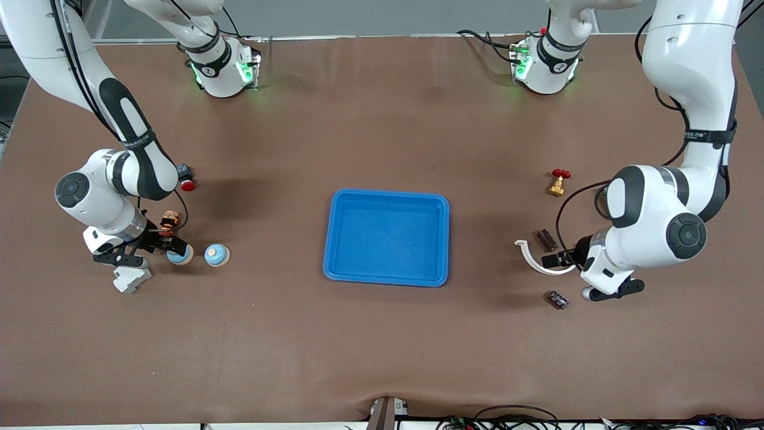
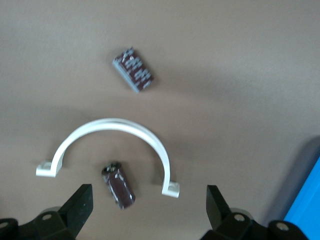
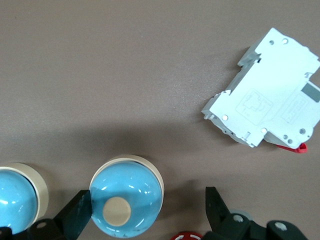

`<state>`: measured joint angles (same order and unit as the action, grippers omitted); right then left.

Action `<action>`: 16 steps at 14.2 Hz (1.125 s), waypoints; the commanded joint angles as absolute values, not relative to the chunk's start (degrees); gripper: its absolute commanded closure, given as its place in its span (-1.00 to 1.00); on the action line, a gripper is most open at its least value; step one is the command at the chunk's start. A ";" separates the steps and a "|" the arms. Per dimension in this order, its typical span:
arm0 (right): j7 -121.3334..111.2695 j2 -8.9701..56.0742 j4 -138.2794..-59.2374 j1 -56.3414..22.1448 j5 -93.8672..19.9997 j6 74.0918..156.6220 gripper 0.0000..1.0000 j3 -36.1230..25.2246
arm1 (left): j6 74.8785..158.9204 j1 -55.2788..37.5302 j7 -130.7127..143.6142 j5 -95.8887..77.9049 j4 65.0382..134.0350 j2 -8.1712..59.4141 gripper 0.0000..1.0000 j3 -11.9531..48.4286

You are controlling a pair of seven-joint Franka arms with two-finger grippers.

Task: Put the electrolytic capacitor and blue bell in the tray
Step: 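Grasp the blue bell with the right gripper while the left gripper grasps the capacitor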

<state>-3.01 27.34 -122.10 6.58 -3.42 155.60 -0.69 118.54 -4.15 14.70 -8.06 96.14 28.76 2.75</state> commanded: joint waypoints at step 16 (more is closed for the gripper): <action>-1.33 30.32 -119.62 4.92 -4.31 154.25 1.00 0.35 | 139.21 -2.64 16.00 -6.50 119.00 26.44 -1.00 2.81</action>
